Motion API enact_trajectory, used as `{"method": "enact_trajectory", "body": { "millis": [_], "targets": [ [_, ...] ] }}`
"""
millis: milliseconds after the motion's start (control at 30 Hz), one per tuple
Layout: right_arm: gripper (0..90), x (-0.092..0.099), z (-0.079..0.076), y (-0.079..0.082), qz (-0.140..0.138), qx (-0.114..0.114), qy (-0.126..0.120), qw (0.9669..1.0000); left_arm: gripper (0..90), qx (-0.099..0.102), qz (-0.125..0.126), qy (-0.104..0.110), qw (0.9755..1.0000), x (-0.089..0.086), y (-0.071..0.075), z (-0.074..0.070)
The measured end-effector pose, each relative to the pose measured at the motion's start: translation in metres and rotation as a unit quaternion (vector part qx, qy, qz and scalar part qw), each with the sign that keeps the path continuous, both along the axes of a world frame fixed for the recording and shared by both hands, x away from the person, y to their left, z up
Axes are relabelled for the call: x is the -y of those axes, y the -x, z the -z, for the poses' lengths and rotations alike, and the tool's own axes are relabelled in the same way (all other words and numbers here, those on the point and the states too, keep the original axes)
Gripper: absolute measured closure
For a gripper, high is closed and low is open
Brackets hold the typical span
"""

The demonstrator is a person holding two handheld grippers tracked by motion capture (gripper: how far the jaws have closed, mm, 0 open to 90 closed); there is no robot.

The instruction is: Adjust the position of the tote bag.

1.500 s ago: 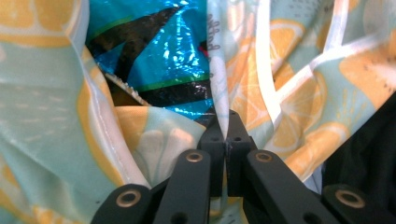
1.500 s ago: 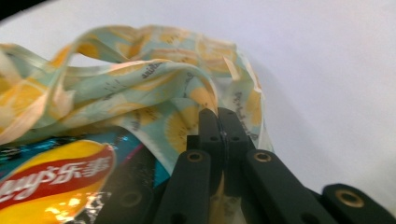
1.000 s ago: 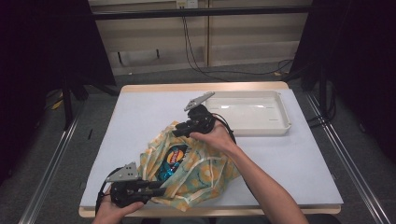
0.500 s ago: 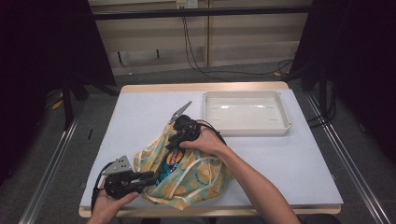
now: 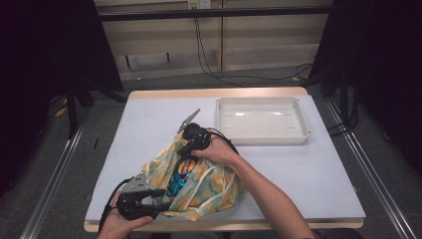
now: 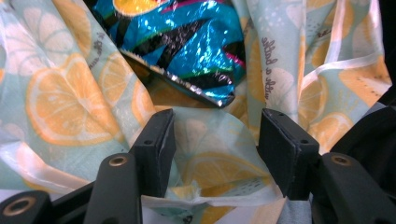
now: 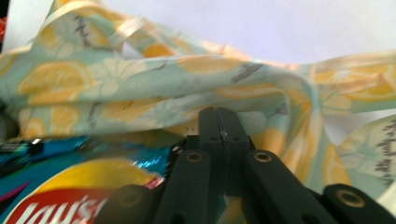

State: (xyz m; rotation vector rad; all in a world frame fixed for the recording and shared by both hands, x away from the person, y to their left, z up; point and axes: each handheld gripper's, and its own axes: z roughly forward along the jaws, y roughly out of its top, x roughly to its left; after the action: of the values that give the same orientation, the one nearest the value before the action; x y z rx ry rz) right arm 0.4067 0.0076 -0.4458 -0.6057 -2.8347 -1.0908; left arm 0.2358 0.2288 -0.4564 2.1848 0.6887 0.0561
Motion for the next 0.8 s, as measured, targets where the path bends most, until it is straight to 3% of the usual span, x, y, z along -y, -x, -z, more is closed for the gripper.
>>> {"method": "enact_trajectory", "body": {
  "millis": [100, 200, 333, 467, 533, 600, 633, 667, 700, 800],
  "targets": [
    [90.0, -0.004, 0.002, -0.009, 0.012, 0.016, 0.002, 0.9998, 46.0, 0.001, 0.003, 0.001, 1.0, 0.001, -0.001, 0.001],
    [90.0, -0.005, 0.004, -0.013, 0.022, 0.015, -0.005, 0.9996, 46.0, -0.004, 0.003, 0.001, 1.0, 0.002, -0.003, 0.002],
    [90.0, -0.009, 0.014, -0.018, 0.026, 0.018, 0.014, 0.9994, 47.1, -0.009, 0.003, 0.007, 0.9999, 0.002, -0.006, 0.005],
    [90.0, -0.009, 0.02, -0.024, 0.054, 0.02, 0.022, 0.9981, 48.5, -0.006, -0.002, 0.015, 0.9999, 0.001, -0.007, 0.003],
    [90.0, -0.01, 0.024, -0.027, 0.071, 0.023, 0.038, 0.9965, 50.1, -0.008, -0.006, 0.027, 0.9996, -0.001, -0.008, 0.002],
    [90.0, -0.009, 0.025, -0.027, 0.072, 0.019, 0.039, 0.9965, 51.1, -0.008, -0.009, 0.031, 0.9994, -0.002, -0.008, 0.001],
    [90.0, -0.009, 0.027, -0.027, 0.072, 0.013, 0.039, 0.9965, 51.2, -0.004, -0.012, 0.045, 0.9989, -0.004, -0.008, -0.002],
    [90.0, -0.009, 0.027, -0.027, 0.072, 0.012, 0.039, 0.9966, 51.9, -0.004, -0.012, 0.045, 0.9989, -0.004, -0.008, -0.002],
    [90.0, -0.009, 0.027, -0.028, 0.072, 0.01, 0.038, 0.9966, 53.0, 0.002, -0.013, 0.063, 0.9979, -0.007, -0.008, -0.005],
    [90.0, -0.008, 0.027, -0.028, 0.074, 0.005, 0.035, 0.9967, 52.5, 0.006, -0.016, 0.078, 0.9968, -0.008, -0.009, -0.008]
  ]
}}
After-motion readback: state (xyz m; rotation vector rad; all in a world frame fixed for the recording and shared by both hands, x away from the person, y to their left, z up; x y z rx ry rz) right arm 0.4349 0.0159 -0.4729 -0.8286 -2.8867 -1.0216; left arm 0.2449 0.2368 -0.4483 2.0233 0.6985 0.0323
